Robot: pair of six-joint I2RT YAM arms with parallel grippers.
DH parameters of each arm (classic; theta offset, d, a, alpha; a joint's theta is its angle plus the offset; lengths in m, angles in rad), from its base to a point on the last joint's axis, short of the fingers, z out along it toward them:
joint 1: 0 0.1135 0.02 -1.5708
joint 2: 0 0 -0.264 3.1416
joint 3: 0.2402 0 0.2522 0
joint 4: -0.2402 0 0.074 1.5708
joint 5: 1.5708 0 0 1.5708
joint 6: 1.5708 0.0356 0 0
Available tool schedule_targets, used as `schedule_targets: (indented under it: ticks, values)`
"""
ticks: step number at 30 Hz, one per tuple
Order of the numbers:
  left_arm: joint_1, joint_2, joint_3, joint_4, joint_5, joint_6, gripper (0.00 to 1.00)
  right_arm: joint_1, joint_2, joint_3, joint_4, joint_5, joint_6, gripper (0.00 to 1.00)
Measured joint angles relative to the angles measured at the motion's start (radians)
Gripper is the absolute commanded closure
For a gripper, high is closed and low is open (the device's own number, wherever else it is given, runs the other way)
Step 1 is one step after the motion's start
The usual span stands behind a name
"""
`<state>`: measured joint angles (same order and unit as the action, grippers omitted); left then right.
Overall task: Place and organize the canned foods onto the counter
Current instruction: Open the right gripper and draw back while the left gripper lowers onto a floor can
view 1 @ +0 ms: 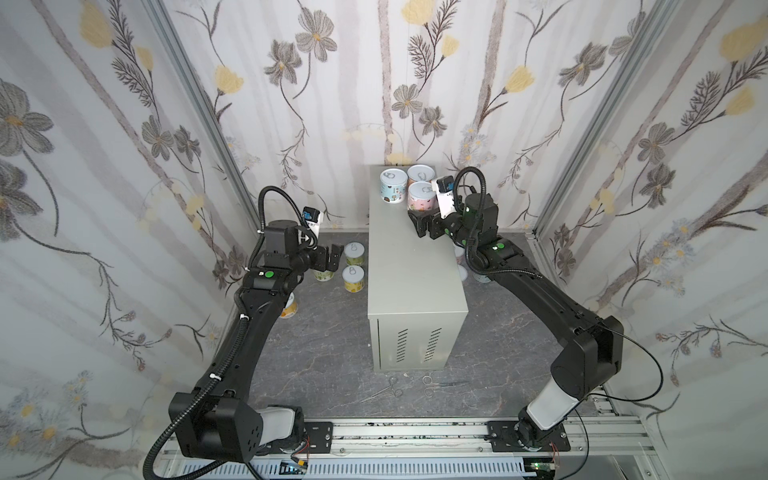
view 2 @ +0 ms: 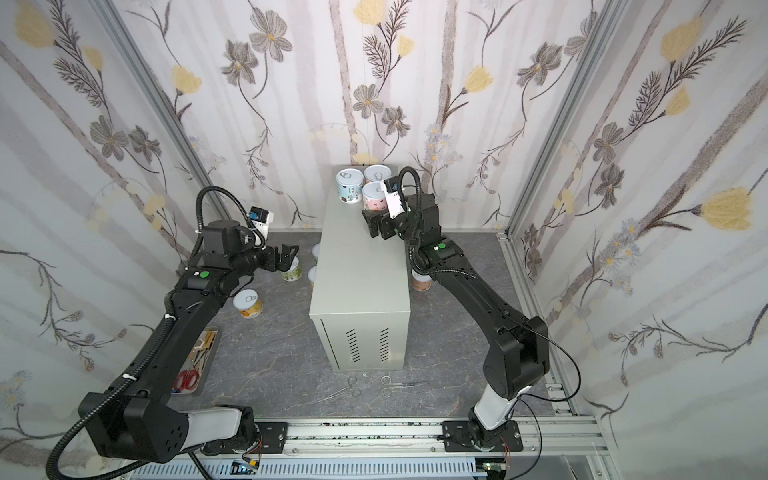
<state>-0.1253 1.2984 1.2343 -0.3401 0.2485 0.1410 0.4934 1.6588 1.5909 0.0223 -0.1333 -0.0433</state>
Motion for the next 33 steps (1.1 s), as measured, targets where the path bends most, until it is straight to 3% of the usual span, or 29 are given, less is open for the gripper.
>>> schedule_targets:
  ticks: [4,15,22,33]
  values:
    - [0.013,-0.003,-0.090,0.023,-0.061,-0.072,0.00,0.000,-0.066,-0.046,-0.016,-0.002,-0.003,0.00]
    - [0.234,0.037,-0.229,0.014,-0.132,-0.232,0.00,0.002,-0.306,-0.231,-0.051,-0.018,-0.010,0.00]
    - [0.307,0.175,-0.174,0.005,-0.150,-0.246,0.00,-0.001,-0.464,-0.335,-0.077,-0.010,0.010,0.00]
    - [0.323,0.425,-0.065,-0.007,-0.185,-0.218,0.00,-0.031,-0.593,-0.481,-0.125,0.031,0.053,0.00]
